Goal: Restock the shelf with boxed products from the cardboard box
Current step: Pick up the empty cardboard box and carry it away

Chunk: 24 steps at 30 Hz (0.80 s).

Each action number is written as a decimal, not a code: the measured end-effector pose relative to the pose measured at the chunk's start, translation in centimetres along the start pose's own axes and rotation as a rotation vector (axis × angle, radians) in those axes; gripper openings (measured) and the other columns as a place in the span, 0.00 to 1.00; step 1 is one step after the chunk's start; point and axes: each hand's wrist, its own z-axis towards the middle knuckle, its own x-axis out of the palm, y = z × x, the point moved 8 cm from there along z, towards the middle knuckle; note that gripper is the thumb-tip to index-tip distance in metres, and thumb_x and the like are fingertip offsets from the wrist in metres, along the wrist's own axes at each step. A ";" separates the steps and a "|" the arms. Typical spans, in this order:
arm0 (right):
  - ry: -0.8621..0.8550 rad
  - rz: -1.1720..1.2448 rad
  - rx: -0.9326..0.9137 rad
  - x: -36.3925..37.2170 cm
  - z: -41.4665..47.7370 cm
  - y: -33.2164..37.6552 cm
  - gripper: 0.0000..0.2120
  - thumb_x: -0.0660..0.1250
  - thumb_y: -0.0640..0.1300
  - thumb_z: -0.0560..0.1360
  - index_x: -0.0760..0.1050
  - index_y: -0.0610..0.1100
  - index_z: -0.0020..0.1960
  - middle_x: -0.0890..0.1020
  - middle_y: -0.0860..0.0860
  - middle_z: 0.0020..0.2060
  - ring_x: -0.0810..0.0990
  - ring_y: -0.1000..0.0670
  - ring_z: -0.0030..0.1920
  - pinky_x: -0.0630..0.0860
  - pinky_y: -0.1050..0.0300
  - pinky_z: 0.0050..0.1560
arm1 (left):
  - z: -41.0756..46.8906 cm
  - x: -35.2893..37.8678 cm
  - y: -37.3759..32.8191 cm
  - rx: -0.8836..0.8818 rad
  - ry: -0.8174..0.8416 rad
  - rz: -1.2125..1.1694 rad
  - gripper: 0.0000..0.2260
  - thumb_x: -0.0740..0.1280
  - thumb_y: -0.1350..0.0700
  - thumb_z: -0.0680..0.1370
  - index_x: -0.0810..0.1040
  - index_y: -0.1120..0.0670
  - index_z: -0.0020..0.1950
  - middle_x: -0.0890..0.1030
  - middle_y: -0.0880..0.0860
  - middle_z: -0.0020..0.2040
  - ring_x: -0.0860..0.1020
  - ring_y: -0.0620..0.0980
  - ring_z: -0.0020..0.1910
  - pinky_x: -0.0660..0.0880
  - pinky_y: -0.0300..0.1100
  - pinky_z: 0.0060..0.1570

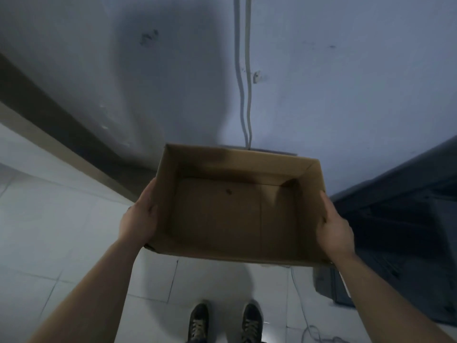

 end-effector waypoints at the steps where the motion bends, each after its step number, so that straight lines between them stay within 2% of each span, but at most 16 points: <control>1: -0.012 0.002 0.011 0.4 0.5 -0.1 0.35 0.55 0.33 0.79 0.48 0.60 0.77 0.76 0.46 0.32 0.76 0.45 0.30 0.78 0.46 0.34 | 1.0 0.5 0.0 0.014 0.005 -0.002 0.26 0.54 0.57 0.82 0.52 0.34 0.75 0.80 0.55 0.58 0.79 0.59 0.49 0.73 0.49 0.45; 5: -0.066 -0.009 0.043 1.6 1.8 -0.3 0.35 0.57 0.33 0.78 0.49 0.57 0.78 0.73 0.48 0.29 0.74 0.46 0.28 0.72 0.52 0.29 | 4.3 2.4 0.1 0.059 0.042 -0.016 0.29 0.55 0.59 0.81 0.51 0.33 0.75 0.80 0.53 0.55 0.75 0.51 0.40 0.70 0.44 0.38; 9: -0.066 -0.027 0.072 3.0 2.9 -0.5 0.37 0.57 0.33 0.77 0.47 0.59 0.77 0.74 0.47 0.30 0.74 0.46 0.28 0.74 0.51 0.30 | 6.6 3.4 0.4 0.073 0.067 -0.012 0.30 0.56 0.61 0.80 0.52 0.34 0.75 0.80 0.52 0.55 0.74 0.48 0.37 0.68 0.40 0.33; 13: -0.086 -0.041 0.078 3.6 3.8 -0.1 0.37 0.56 0.32 0.77 0.48 0.58 0.78 0.74 0.47 0.30 0.73 0.47 0.29 0.71 0.53 0.30 | 8.0 4.2 0.5 0.084 0.075 -0.034 0.31 0.57 0.62 0.80 0.51 0.34 0.75 0.78 0.52 0.51 0.75 0.50 0.37 0.70 0.42 0.34; 17: -0.111 -0.059 0.087 3.8 4.5 0.2 0.37 0.56 0.33 0.77 0.47 0.58 0.78 0.75 0.47 0.33 0.74 0.45 0.31 0.75 0.49 0.34 | 8.9 4.7 0.8 0.060 0.074 -0.029 0.31 0.56 0.61 0.80 0.49 0.33 0.74 0.76 0.51 0.47 0.75 0.50 0.35 0.70 0.41 0.31; 21: -0.109 -0.069 0.075 4.2 4.7 -0.3 0.37 0.56 0.34 0.77 0.44 0.59 0.77 0.77 0.43 0.43 0.76 0.45 0.35 0.76 0.47 0.38 | 8.9 4.9 0.7 0.079 0.088 -0.047 0.31 0.55 0.62 0.80 0.48 0.35 0.75 0.76 0.52 0.46 0.75 0.50 0.34 0.69 0.41 0.30; 23: -0.090 -0.028 0.065 4.4 4.7 -0.2 0.37 0.56 0.34 0.78 0.44 0.59 0.77 0.74 0.41 0.58 0.77 0.44 0.41 0.76 0.48 0.40 | 8.8 4.9 0.2 0.113 0.101 -0.062 0.32 0.56 0.63 0.80 0.48 0.38 0.76 0.76 0.53 0.51 0.76 0.53 0.38 0.72 0.44 0.36; 24: -0.089 -0.010 0.059 4.4 4.8 -0.1 0.35 0.56 0.35 0.78 0.46 0.58 0.77 0.69 0.42 0.66 0.78 0.41 0.48 0.76 0.47 0.45 | 8.9 4.9 -0.2 0.129 0.105 -0.065 0.32 0.57 0.63 0.79 0.49 0.39 0.76 0.76 0.54 0.56 0.77 0.56 0.43 0.74 0.47 0.40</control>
